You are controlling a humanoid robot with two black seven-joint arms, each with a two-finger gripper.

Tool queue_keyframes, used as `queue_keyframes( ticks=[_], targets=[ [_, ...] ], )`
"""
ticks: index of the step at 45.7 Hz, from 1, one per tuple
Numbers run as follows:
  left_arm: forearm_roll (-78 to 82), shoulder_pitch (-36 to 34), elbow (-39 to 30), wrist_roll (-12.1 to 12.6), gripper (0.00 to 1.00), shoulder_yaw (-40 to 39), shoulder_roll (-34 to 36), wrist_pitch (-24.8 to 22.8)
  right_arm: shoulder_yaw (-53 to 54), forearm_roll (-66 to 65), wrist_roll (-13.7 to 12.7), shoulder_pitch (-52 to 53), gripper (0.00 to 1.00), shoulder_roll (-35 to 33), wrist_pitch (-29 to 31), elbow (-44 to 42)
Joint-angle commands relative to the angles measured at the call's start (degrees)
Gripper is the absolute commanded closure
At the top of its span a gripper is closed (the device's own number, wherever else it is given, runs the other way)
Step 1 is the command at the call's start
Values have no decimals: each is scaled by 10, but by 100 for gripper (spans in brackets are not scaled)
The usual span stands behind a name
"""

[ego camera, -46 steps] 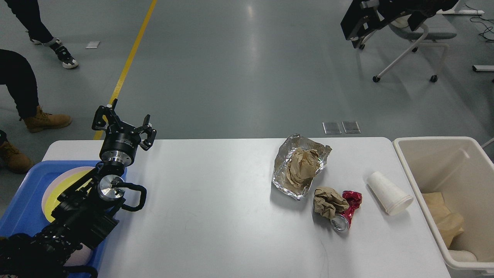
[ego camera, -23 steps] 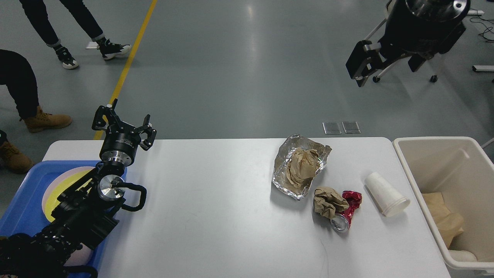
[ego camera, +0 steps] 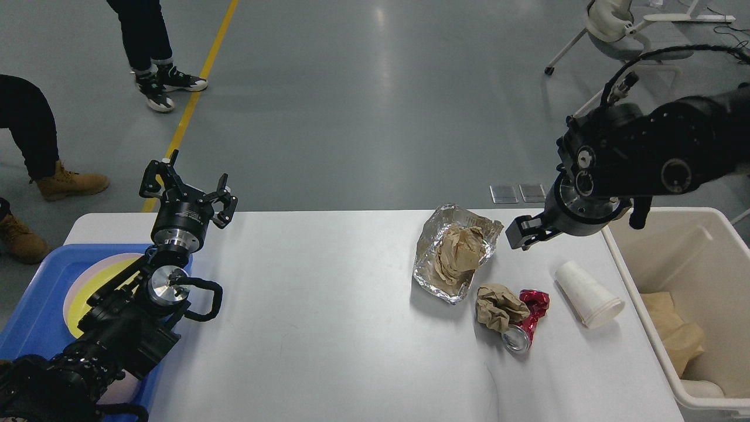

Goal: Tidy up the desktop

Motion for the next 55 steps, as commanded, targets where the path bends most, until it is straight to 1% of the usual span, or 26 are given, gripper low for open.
queue_keyframes(
  ticks=[1, 5, 13, 27, 38, 55],
  targets=[
    [0, 0, 0, 0, 4, 0, 0, 0, 1, -50, -2, -92, 0, 13, -35, -52],
    [0, 0, 0, 0, 4, 0, 0, 0, 2, -66, -3, -164, 0, 28, -42, -123],
    [0, 0, 0, 0, 4, 0, 0, 0, 0, -87, -3, -276, 0, 31, -42, -240],
    [0, 0, 0, 0, 4, 0, 0, 0, 0, -127, -2, -407, 0, 28, -44, -392],
    [0, -1, 0, 0, 4, 0, 0, 1, 0, -150, -2, -459, 0, 26, -52, -421],
    [0, 0, 0, 0, 4, 0, 0, 0, 5, -150, -1, -476, 0, 31, -54, -428]
  ],
)
